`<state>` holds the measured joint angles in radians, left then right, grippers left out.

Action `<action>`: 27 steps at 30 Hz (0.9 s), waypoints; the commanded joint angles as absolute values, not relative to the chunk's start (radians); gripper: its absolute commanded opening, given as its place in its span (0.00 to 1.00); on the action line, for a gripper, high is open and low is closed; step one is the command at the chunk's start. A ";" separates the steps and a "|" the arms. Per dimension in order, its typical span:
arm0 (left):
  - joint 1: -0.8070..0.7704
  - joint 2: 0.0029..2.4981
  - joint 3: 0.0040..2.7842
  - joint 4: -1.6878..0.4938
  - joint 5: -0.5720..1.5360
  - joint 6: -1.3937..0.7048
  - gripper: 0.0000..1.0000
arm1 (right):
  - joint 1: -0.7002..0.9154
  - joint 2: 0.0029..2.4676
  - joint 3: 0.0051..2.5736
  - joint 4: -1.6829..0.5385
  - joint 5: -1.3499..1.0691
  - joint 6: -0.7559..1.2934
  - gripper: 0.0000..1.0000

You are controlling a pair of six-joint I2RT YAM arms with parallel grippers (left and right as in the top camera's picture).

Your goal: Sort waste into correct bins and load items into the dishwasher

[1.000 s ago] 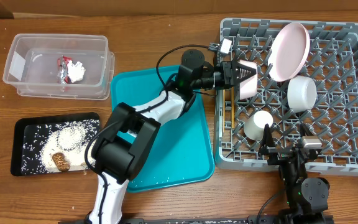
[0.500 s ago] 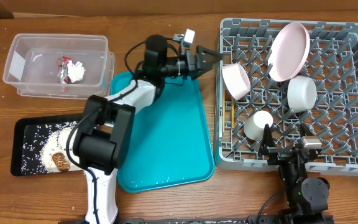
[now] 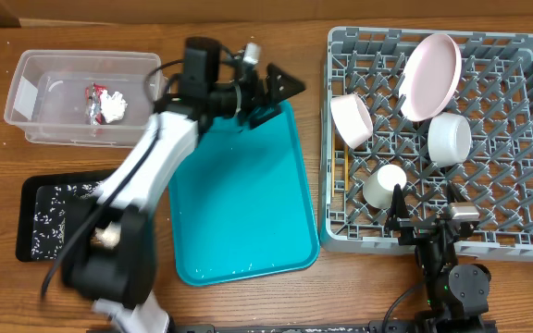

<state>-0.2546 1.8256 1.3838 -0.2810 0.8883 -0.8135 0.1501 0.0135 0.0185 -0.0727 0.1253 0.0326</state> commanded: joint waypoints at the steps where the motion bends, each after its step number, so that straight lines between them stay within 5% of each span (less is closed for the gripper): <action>1: -0.268 1.590 1.399 -0.538 0.433 -0.481 1.00 | 0.146 0.003 0.008 -0.068 0.118 0.029 1.00; 8: -0.289 1.277 1.400 -0.904 0.051 -0.302 1.00 | 0.146 0.003 0.008 -0.068 0.118 0.029 1.00; 27: -0.289 1.176 1.398 -1.100 0.044 -0.302 1.00 | 0.146 0.003 0.008 -0.068 0.118 0.029 1.00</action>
<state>-0.2817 1.1641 1.3941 -1.0801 0.0887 -0.3283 0.1501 0.0128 0.0185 -0.0727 0.1192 0.0319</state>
